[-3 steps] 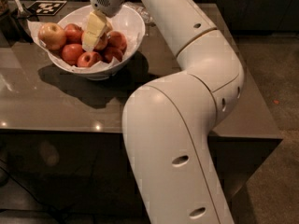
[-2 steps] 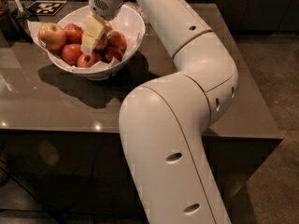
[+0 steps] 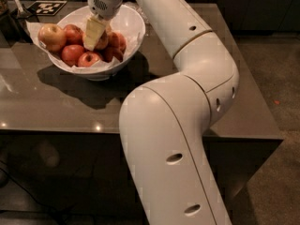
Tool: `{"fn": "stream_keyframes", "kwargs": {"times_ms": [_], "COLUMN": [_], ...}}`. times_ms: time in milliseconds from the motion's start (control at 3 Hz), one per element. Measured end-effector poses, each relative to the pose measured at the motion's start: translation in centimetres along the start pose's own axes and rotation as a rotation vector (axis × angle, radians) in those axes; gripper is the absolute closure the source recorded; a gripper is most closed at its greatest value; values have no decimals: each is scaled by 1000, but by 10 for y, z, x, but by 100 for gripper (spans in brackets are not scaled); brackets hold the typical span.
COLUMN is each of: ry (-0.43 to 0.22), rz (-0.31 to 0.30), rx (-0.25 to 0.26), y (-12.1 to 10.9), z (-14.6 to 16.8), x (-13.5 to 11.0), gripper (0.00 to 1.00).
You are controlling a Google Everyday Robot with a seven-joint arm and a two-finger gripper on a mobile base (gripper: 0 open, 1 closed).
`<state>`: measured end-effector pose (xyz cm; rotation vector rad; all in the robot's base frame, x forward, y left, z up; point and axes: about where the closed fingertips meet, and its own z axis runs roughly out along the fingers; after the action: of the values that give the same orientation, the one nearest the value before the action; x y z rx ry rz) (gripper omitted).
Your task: Pick apple from white bowl
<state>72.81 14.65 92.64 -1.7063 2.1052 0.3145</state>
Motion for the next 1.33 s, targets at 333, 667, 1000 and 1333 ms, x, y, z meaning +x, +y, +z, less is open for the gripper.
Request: {"fn": "stream_keyframes", "kwargs": {"times_ms": [333, 667, 1000, 1333], "ry": [0, 0, -16, -17], "rz": [0, 0, 3, 4], "rx": [0, 0, 16, 105], "y": [0, 0, -4, 0], "z": [0, 0, 1, -30], "x": [0, 0, -5, -25], "gripper": [65, 89, 100, 100]}}
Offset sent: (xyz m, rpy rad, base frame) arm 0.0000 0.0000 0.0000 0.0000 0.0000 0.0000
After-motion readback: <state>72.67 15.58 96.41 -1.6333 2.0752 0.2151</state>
